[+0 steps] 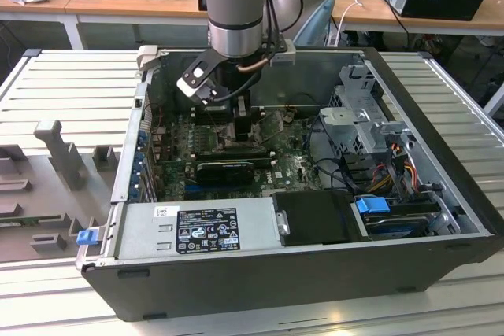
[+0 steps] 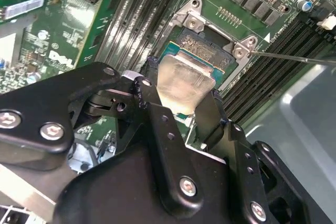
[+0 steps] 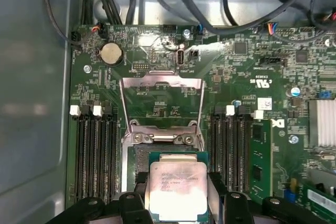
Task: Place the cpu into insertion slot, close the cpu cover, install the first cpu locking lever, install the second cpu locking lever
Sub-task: 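Place the cpu into insertion slot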
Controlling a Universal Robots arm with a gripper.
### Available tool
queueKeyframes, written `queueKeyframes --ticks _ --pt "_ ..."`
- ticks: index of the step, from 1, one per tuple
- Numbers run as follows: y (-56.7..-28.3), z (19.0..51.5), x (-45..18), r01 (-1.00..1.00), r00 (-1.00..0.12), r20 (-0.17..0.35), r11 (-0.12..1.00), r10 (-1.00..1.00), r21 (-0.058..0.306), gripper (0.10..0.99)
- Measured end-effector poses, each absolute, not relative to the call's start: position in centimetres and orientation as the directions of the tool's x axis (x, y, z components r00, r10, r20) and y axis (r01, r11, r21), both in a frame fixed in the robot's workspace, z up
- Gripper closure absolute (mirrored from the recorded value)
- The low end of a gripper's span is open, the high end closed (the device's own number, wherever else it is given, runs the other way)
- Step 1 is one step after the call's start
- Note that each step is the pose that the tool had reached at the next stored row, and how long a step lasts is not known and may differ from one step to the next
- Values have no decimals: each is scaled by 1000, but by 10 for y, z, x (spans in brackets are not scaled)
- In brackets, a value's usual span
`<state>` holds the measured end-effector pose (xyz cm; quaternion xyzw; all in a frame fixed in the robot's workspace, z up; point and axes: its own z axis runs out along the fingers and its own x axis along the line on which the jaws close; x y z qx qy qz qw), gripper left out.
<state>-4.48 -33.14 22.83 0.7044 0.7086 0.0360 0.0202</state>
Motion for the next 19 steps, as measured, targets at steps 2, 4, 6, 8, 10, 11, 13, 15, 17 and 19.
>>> queueKeyframes --ticks 2,4,6,8,10,11,13,15,17,19 --pt "-329 222 -46 997 -7 22 5 1000 79 557" --pt "-327 220 -47 997 -7 22 5 1000 79 557" --pt "-325 217 -48 997 -7 22 5 1000 79 557" --pt "-323 212 -48 997 -3 22 1 1000 79 557" --pt "-323 210 -48 997 4 22 -6 1000 79 557" --pt "-323 209 -48 997 6 22 -8 1000 79 557" --pt "-322 207 -48 997 7 22 -8 1000 79 557" --pt "-322 206 -48 997 7 22 -8 1000 79 557" --pt "-320 204 -47 997 6 22 -8 1000 79 557" --pt "-320 203 -48 997 7 22 -8 1000 79 557"
